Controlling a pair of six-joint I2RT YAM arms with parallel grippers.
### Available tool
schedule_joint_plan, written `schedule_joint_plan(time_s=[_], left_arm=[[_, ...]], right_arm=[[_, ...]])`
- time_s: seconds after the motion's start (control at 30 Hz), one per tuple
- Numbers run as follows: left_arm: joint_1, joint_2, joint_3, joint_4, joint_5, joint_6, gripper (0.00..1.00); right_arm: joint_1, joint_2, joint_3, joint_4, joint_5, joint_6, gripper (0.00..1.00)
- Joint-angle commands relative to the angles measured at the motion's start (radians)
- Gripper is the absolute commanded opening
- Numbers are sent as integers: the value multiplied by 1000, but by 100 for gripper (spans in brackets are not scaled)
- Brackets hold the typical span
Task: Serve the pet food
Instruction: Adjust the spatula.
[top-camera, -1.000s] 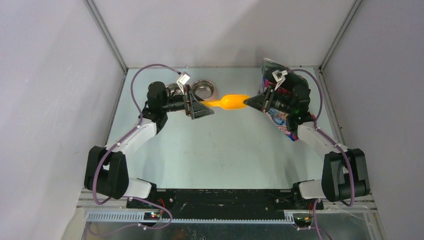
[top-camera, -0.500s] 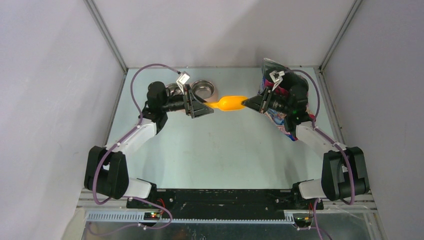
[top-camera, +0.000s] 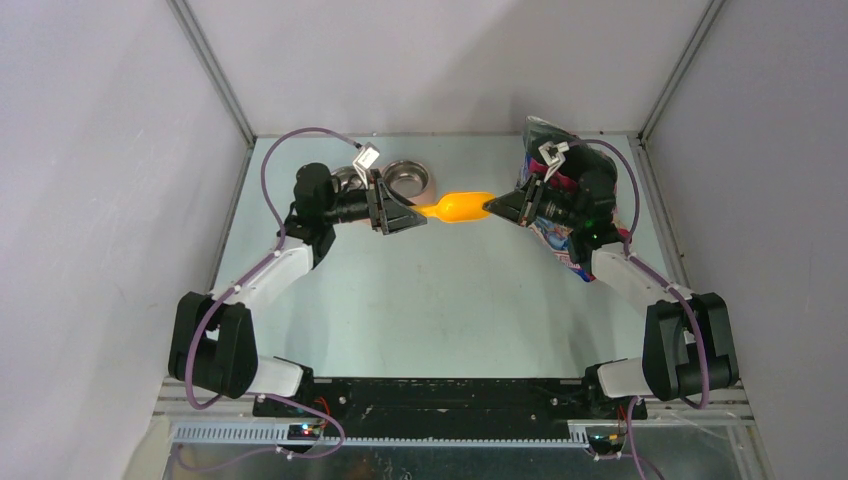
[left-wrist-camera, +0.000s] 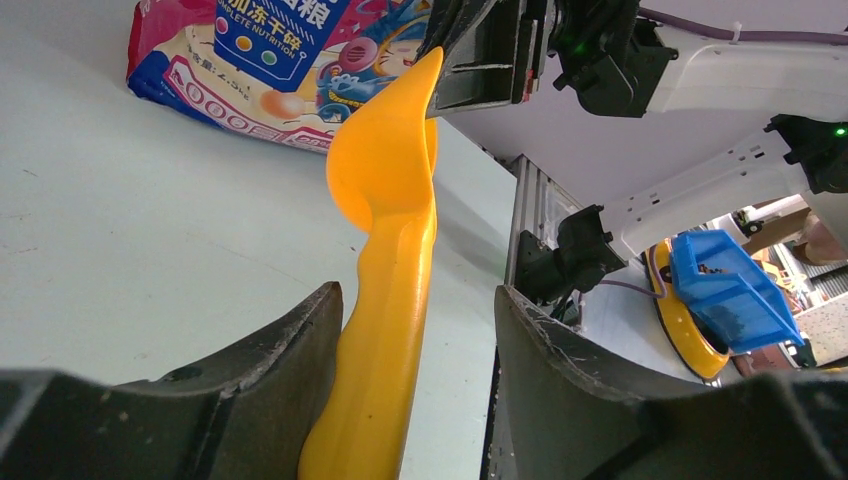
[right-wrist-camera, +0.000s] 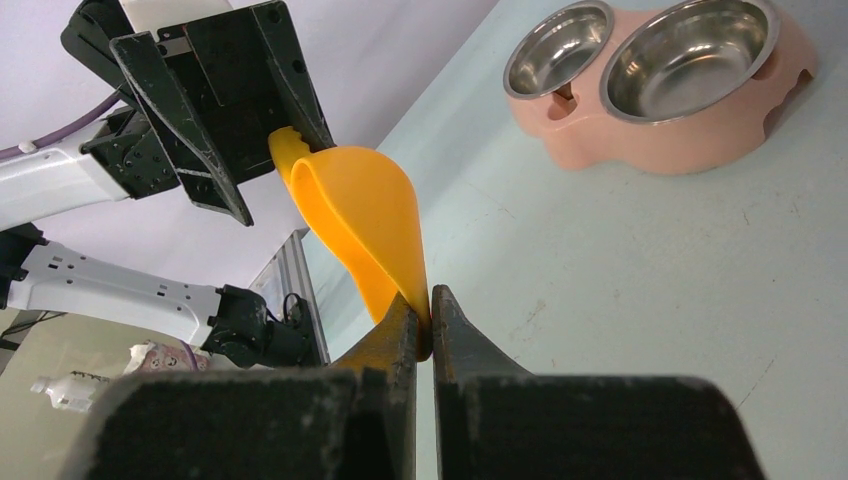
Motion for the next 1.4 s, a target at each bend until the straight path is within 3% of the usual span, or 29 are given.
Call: schedule_joint_plan(time_s=[0.0,0.1,0.2,0.43,0.57,0.63,0.8,0.87,0.9,0.97,1.03,1.37], left_arm=[[-3,-23,5,6,1,28,29],[-3,-21,8,-4,-6,33,19],[-3,-19,11,-16,-8,37,2],[-3,-21,17,-18,-10,30,0],[-3,-20,16,-19,-10,28,1],[-3,-18,18,-20,-10,28,11],[-3,-16,19,-18,-10,25,12],[-3,-16,20,-19,-8,26,25],[-3,-17,19,-19,-11,26,42],[-3,-18,18,-18,-13,26,64],[-3,-21,18,-18,-13,25,73],[0,-25,18,-11,-5,16,70]], right_arm=[[-6,1,2,31,27,-16,0],[-6,2,2,30,29,-17,0],[-9,4,2,30,32,-18,0],[-14,11,2,30,33,-17,16],[-14,13,2,33,34,-8,1],[-14,14,2,33,34,-3,0],[-14,13,2,35,34,2,0],[-14,12,2,35,32,3,0],[-15,12,2,35,33,3,0],[-15,10,2,33,34,3,0],[-19,9,2,32,35,5,0],[-51,18,2,34,36,25,0]])
